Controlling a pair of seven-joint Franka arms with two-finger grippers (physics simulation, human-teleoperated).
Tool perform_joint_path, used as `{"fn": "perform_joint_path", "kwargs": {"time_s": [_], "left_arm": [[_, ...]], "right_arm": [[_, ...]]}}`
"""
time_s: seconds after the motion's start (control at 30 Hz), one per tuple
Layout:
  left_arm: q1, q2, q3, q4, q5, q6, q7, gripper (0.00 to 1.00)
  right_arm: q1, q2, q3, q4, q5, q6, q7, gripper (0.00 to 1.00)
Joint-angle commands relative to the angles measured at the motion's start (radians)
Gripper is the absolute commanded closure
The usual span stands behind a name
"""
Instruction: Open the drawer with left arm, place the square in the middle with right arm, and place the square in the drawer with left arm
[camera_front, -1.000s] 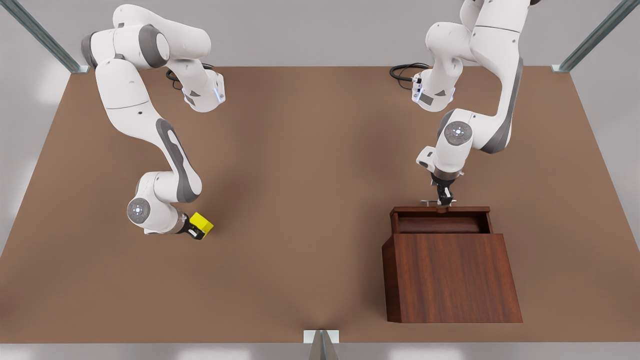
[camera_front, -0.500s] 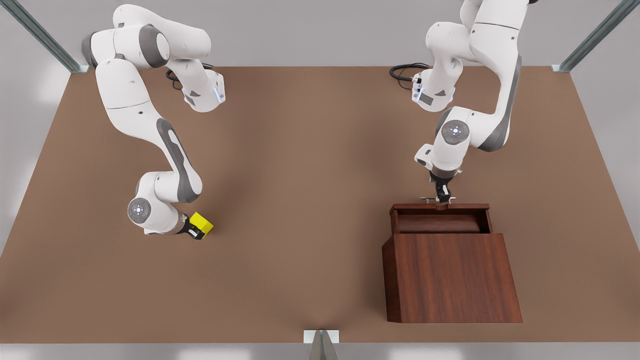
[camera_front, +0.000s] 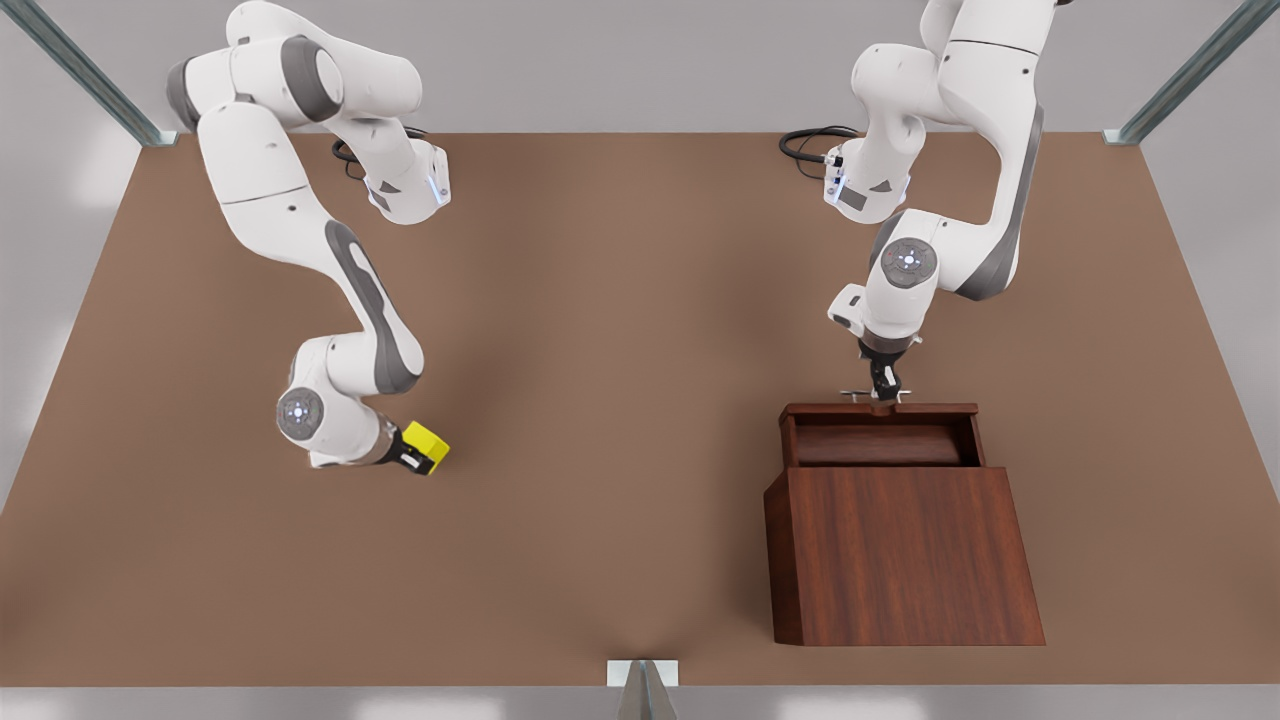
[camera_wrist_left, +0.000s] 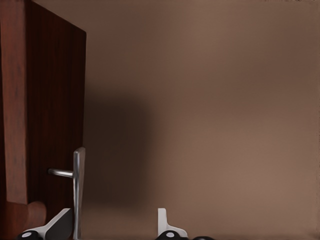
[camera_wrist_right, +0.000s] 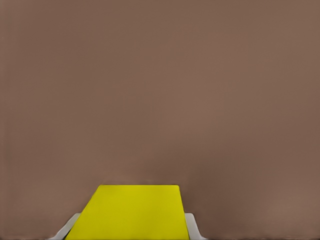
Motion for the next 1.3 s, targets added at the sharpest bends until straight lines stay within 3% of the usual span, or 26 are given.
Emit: {"fn": "perform_joint_path", "kwargs": {"time_s": [0.0,0.1,0.2,0.37,0.43,0.5,0.6,0.73,0.87,0.9,0.93,1.0,1.13,1.23,1.27], "left_arm": [[-0.008,0.001,0.000,0.000,-0.010,-0.014,0.005,0.14],[-0.010,-0.007,-0.001,0.002,-0.010,-0.020,0.005,0.14],[-0.010,-0.030,-0.014,0.002,-0.010,-0.041,0.005,0.14],[-0.010,-0.085,-0.024,0.028,-0.038,-0.054,-0.003,0.12],[-0.010,-0.058,-0.037,0.213,-0.199,-0.270,-0.142,0.00],[-0.008,0.007,-0.116,0.427,-0.277,-0.462,-0.561,0.00],[0.003,0.152,-0.129,0.697,-0.332,-0.584,-0.802,0.00],[0.050,0.165,-0.142,0.780,-0.331,-0.729,-0.934,0.00],[0.072,0.165,-0.196,0.789,-0.328,-0.746,-0.963,0.00],[0.072,0.165,-0.196,0.789,-0.328,-0.746,-0.963,0.00],[0.072,0.165,-0.198,0.789,-0.328,-0.746,-0.963,0.00],[0.069,0.165,-0.199,0.789,-0.331,-0.747,-0.974,0.00],[0.070,0.175,-0.232,0.789,-0.332,-0.742,-1.037,0.00],[0.068,0.212,-0.276,0.789,-0.334,-0.721,-1.158,0.00],[0.067,0.232,-0.316,0.789,-0.331,-0.663,-1.347,0.00]], "right_arm": [[0.027,-0.010,0.011,0.000,-0.001,-0.035,0.161,0.23],[0.119,-0.023,0.011,0.003,0.006,-0.046,0.310,0.23],[0.139,-0.023,0.079,0.009,0.006,-0.046,0.488,0.23],[0.325,-0.013,0.080,0.086,0.004,-0.041,0.890,0.23],[0.372,0.007,0.080,0.124,0.003,-0.037,0.999,0.23],[0.408,0.039,0.079,0.146,-0.004,-0.032,1.090,0.23],[0.463,0.099,0.074,0.216,-0.004,-0.032,1.234,0.23],[0.521,0.152,0.072,0.279,0.001,-0.032,1.422,0.22],[0.575,0.174,0.074,0.333,0.004,-0.032,1.560,0.19],[0.579,0.178,0.074,0.339,0.001,-0.032,1.597,0.00],[0.578,0.178,0.072,0.342,-0.001,-0.032,1.603,0.00],[0.550,0.171,0.071,0.360,-0.005,-0.034,1.585,0.00],[0.392,0.135,0.074,0.360,-0.005,-0.073,1.165,0.00],[0.208,0.037,0.066,0.359,-0.005,-0.170,0.470,0.00],[0.190,-0.007,0.011,0.359,-0.005,-0.233,0.237,0.00]]}}
